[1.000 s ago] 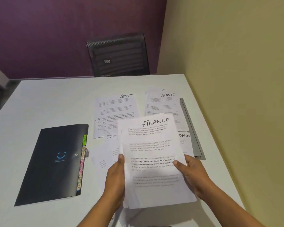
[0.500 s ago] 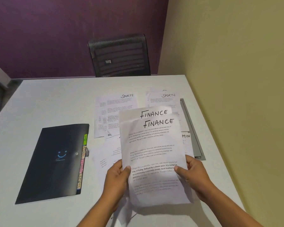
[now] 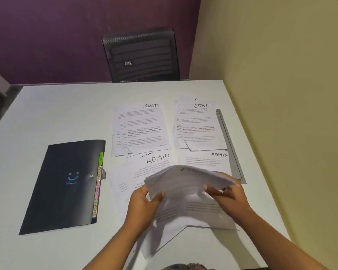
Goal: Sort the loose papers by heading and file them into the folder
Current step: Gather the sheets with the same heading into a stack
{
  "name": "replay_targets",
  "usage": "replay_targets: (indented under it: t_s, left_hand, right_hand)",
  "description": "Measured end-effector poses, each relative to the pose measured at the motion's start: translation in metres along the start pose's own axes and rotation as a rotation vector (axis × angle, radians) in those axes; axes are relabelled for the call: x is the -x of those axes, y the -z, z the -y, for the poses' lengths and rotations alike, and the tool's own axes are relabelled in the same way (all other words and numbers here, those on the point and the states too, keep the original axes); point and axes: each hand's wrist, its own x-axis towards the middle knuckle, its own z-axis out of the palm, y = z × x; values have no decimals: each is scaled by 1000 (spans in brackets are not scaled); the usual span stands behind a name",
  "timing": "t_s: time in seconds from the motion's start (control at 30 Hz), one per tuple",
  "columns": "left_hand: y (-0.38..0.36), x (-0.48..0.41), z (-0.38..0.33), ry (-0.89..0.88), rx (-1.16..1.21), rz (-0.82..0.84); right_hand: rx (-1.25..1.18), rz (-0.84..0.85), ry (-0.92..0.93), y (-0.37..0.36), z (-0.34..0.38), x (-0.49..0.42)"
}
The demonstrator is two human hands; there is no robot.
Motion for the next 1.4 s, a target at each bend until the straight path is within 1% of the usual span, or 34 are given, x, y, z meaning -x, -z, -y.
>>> replay_targets:
  t_s: [0.1, 0.17, 0.23, 0.3, 0.37, 0.43, 0.5, 0.57, 0.6, 0.67, 0.73, 0.8, 0.87, 0.97, 1.03, 1.13, 1.2, 1.23, 1.4]
  left_hand:
    - [-2, -2, 7, 1, -122, 45]
    - [-4, -5, 10, -47, -146, 64]
    - [-5, -5, 9, -105, -96, 62]
    - [-4, -8, 7, -92, 7, 78]
    - [-2, -10, 5, -51, 152, 94]
    - [0, -9, 3, -13, 248, 127]
    - [1, -11, 5, 49, 319, 161]
    - [0, -15, 16, 116, 319, 154]
    - [-1, -17, 24, 151, 280, 101]
    - [-1, -24, 53, 281, 114, -112]
    - [3, -25, 82, 481, -187, -350]
    - [11, -22, 103, 660, -453, -487]
    - [15, -24, 112, 734, -535, -536]
    - [10, -32, 108, 773, -551, -487]
    - [6, -40, 102, 757, -509, -445]
    - [9, -51, 99, 757, -275, -392]
    - [14, -52, 100, 723, -251, -320]
    - [16, -51, 102, 691, -238, -311]
    - [24, -38, 106, 585, -31, -328]
  right_hand:
    - [64, -15, 74, -1, -7, -2]
    - [102, -10, 81, -3, -11, -4]
    - [121, -6, 57, -1, -15, -6]
    - [115, -1, 5, 4, -19, -9]
    - [129, 29, -27, 7, -19, -9]
    - [120, 59, -27, 8, -16, -8]
    - [147, 54, -49, 8, -17, -5]
    - [190, 37, -80, 9, -24, -3]
    - [200, 15, -108, 8, -27, -1]
    - [180, -39, -168, 8, -34, 5]
    - [141, -106, -225, 9, -39, 10]
    - [84, -171, -319, 9, -44, 15]
    - [0, -210, -416, 11, -44, 20]
    - [-33, -241, -463, 15, -45, 25]
    - [-16, -263, -452, 18, -46, 29]
    - [-13, -278, -459, 20, -49, 30]
    - [-11, -287, -464, 20, -49, 29]
    - [-13, -292, -464, 20, -49, 28]
    - [-3, -320, -474, 21, -52, 24]
